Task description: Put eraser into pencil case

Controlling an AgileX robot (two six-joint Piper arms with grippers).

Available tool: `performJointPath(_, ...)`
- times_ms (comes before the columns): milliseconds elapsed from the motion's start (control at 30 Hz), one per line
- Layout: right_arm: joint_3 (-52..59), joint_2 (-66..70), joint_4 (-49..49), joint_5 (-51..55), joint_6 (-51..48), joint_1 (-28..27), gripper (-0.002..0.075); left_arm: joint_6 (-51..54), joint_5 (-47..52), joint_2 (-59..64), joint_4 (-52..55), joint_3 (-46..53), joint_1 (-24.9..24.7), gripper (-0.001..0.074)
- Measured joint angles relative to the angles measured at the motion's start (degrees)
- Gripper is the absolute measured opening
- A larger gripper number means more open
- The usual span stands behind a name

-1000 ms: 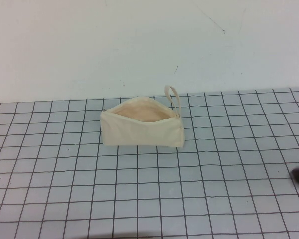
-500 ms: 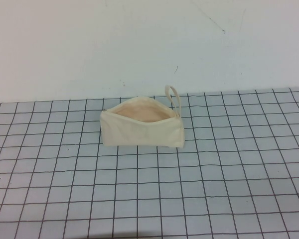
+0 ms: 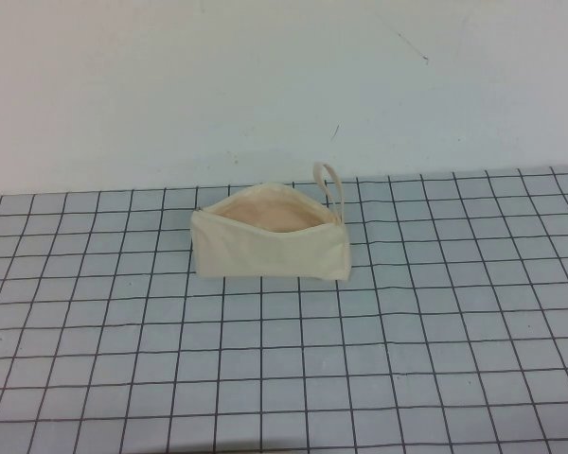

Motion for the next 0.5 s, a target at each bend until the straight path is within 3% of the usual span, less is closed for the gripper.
performJointPath(267,0.0,0.0,0.02,0.3,0.8,0.0,-0.0001,0.0,0.0,0.0,0.0,0.0,0.0,-0.0001)
performJointPath(500,0.0,0.0,-4.32,0.3,11.47,0.0,-0.0001,0.0,0.0,0.0,0.0,0.0,0.0,-0.0001)
